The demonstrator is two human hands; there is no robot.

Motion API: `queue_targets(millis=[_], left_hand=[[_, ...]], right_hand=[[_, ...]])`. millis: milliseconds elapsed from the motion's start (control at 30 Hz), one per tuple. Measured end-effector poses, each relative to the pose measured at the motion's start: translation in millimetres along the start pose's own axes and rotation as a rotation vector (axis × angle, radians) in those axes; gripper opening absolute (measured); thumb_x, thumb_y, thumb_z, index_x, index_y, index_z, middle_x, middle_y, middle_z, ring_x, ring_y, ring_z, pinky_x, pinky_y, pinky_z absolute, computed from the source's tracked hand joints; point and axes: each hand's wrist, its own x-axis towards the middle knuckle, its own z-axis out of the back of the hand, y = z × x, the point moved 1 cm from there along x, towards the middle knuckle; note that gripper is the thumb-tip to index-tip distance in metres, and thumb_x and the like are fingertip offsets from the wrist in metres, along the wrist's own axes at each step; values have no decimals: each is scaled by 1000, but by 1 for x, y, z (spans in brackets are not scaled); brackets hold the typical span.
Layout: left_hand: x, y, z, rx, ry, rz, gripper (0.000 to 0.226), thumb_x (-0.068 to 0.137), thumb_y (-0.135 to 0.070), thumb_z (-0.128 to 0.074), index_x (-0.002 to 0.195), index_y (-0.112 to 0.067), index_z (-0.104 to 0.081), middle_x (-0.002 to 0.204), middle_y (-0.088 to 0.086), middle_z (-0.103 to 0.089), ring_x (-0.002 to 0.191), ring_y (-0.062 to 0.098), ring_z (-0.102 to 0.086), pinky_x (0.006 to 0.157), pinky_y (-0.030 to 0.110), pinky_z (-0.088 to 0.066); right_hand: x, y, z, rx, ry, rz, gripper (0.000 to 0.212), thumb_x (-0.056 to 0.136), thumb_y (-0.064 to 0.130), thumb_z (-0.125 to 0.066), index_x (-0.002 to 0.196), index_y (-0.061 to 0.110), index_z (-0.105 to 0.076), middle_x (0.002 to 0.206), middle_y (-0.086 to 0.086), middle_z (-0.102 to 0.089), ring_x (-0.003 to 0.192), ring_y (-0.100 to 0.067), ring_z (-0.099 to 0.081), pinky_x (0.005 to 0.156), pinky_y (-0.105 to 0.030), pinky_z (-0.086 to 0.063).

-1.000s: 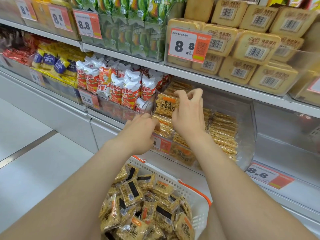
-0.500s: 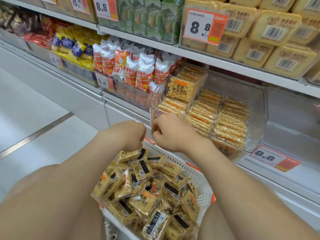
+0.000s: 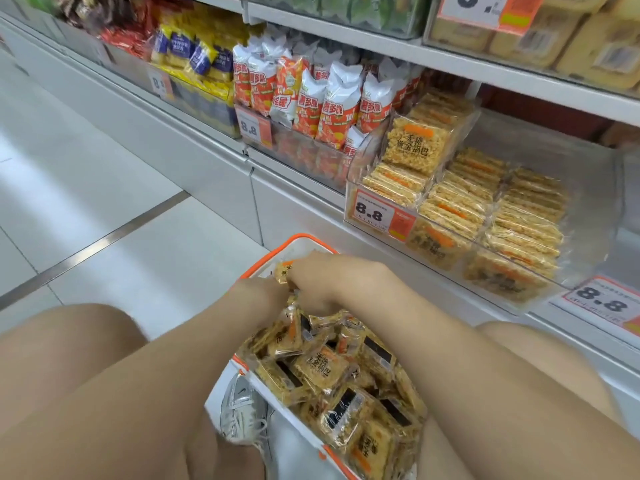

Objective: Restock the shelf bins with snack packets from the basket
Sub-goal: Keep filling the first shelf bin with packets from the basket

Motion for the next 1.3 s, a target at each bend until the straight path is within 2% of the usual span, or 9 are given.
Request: queue_targets(millis=[67, 200, 300, 433, 600, 767, 1033, 1133, 1300], left_hand=[[9, 2, -15, -14, 3, -48, 26, 106, -10, -50, 128, -12, -63, 118, 2, -63, 92, 22, -56, 81, 32, -51], [15, 8, -21, -137, 5, -62, 27, 106, -7, -48, 127, -5, -64, 96, 2, -55, 95, 26, -54, 80, 31, -43], [15, 10, -20, -166, -7, -40, 22, 103, -5, -54, 120, -8, -68, 122, 6, -65, 105, 27, -65, 90, 31, -53], [18, 12, -9, -123, -66, -47, 9, 91, -7, -71, 94, -16, -71, 98, 0, -68, 73, 20, -57, 82, 38, -59], [14, 12, 19, -316, -232, -118, 27, 94, -5, -57, 80, -28, -58, 81, -7, -59, 67, 16, -54, 62, 32, -46], [4, 4, 46, -693, -520, -258, 13, 101, -17, -60, 98, -26, -69, 84, -15, -65, 78, 6, -61, 74, 31, -48], [-32, -21, 102, -1356, -720, -310, 21, 108, -35, -55, 101, -26, -72, 98, 8, -75, 89, 23, -70, 88, 49, -56], [-42, -27, 121, -1420, -831, -330, 15, 105, -37, -62, 101, -26, -72, 94, -2, -77, 90, 17, -72, 88, 46, -59], [-48, -38, 148, -1344, -1152, -178, 20, 108, -35, -52, 124, -27, -62, 114, -11, -67, 109, 9, -62, 97, 40, -53]], right_hand=[[5, 2, 0, 6, 1, 26, 14, 93, 9, -50, 99, 15, -61, 93, -4, -62, 80, -21, -60, 62, -33, -47], [10, 7, -1, 13, 53, 22, 23, 92, 8, -49, 106, 15, -65, 100, -5, -64, 87, -23, -62, 67, -35, -50], [11, 6, 1, 35, 65, 7, 23, 93, 8, -49, 108, 13, -66, 101, -6, -65, 88, -24, -63, 64, -33, -48], [9, -2, 3, 80, 60, -47, 30, 93, 12, -50, 118, 16, -66, 110, -7, -69, 93, -26, -67, 78, -38, -59], [-11, -19, 19, 76, -49, -139, 26, 95, 6, -53, 71, 13, -48, 73, -5, -51, 60, -21, -48, 50, -30, -38], [-42, -41, 39, 103, -149, -220, 30, 98, 10, -52, 73, 14, -38, 77, -7, -44, 60, -20, -43, 50, -31, -36], [-73, -80, 39, 354, -398, -297, 33, 92, 24, -66, 67, 12, -47, 63, -6, -43, 52, -23, -42, 46, -32, -31], [-88, -89, 45, 515, -524, -261, 31, 94, 30, -72, 85, 1, -69, 72, -15, -72, 63, -25, -71, 64, -45, -60], [-101, -114, 43, 706, -753, -378, 27, 95, 31, -72, 86, 6, -69, 76, -12, -76, 75, -30, -75, 71, -55, -63]])
